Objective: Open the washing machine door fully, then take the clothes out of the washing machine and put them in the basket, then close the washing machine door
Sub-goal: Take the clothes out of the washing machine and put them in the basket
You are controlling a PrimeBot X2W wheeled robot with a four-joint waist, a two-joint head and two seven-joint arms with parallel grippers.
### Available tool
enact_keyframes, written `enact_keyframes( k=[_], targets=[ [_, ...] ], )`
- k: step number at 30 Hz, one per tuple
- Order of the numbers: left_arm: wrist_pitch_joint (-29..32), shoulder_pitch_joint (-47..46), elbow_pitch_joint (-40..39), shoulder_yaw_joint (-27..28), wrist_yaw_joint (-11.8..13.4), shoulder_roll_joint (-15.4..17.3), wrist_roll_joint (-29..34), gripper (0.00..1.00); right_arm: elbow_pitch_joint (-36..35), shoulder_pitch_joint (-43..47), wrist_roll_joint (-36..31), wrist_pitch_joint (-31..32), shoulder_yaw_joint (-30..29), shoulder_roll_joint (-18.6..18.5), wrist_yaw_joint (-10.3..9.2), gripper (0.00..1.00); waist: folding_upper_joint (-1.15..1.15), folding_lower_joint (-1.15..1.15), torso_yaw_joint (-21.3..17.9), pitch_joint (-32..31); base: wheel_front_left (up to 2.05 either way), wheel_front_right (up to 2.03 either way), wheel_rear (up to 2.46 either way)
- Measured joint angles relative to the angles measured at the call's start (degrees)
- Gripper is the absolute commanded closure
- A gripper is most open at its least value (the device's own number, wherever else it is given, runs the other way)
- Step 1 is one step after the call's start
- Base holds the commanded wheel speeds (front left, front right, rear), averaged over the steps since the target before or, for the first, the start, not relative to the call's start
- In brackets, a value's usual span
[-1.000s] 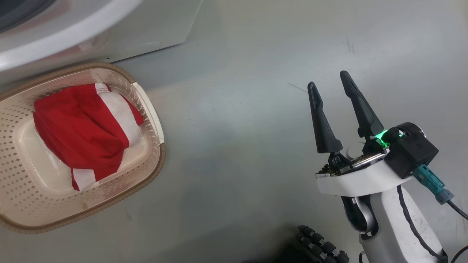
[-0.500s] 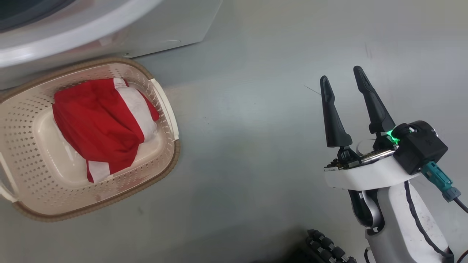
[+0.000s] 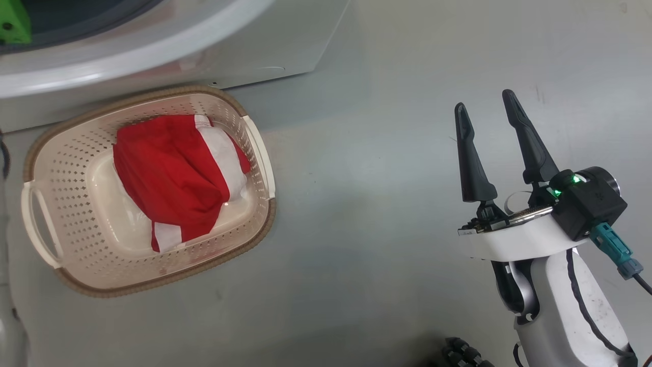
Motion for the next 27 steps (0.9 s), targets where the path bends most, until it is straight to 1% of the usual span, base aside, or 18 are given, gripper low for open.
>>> enact_keyframes(
  k=[5, 8, 11, 21, 23, 27],
  targets=[
    [-6.6, 4.5, -1.0, 0.7, 0.9, -2.9, -1.3, 1.00, 0.6, 0.0, -0.5, 0.0, -0.3, 0.0, 0.03, 0.00, 0.00, 0.00, 1.2, -1.8, 0.00, 0.00, 0.00],
    [-10.3, 7.5, -1.7, 1.2, 0.9, -4.6, -2.2, 1.00, 1.1, 0.2, -0.9, 0.0, -0.6, -0.3, 0.05, 0.00, 0.00, 0.00, 1.8, -3.1, 0.00, 0.00, 0.00],
    [-14.0, 10.3, -2.3, 1.6, 1.4, -6.3, -3.3, 1.00, 1.6, 0.8, -1.3, 0.0, -0.9, -0.7, 0.47, 0.00, 0.00, 0.00, 2.5, -4.5, 0.00, 0.00, 0.00],
    [-24.9, 19.8, -4.8, 1.7, 1.5, -10.3, -4.1, 1.00, 3.3, 3.8, -2.1, 0.0, -1.3, -1.3, 0.53, 0.00, 0.00, 0.00, 4.8, -10.0, 0.00, 0.00, 0.00],
    [-26.7, 21.7, -5.4, 1.7, 1.9, -11.0, -4.3, 1.00, 3.6, 4.4, -2.5, 0.0, -1.4, -1.3, 0.53, 0.00, 0.00, 0.00, 5.3, -11.3, 0.00, 0.00, 0.00],
    [-26.6, 25.2, -6.0, 0.6, 1.8, -12.4, -4.5, 1.00, 4.1, 5.8, -2.5, 0.0, -1.8, -1.8, 0.53, 0.00, 0.00, 0.00, 6.2, -13.8, 0.00, 0.00, 0.00]
  ],
)
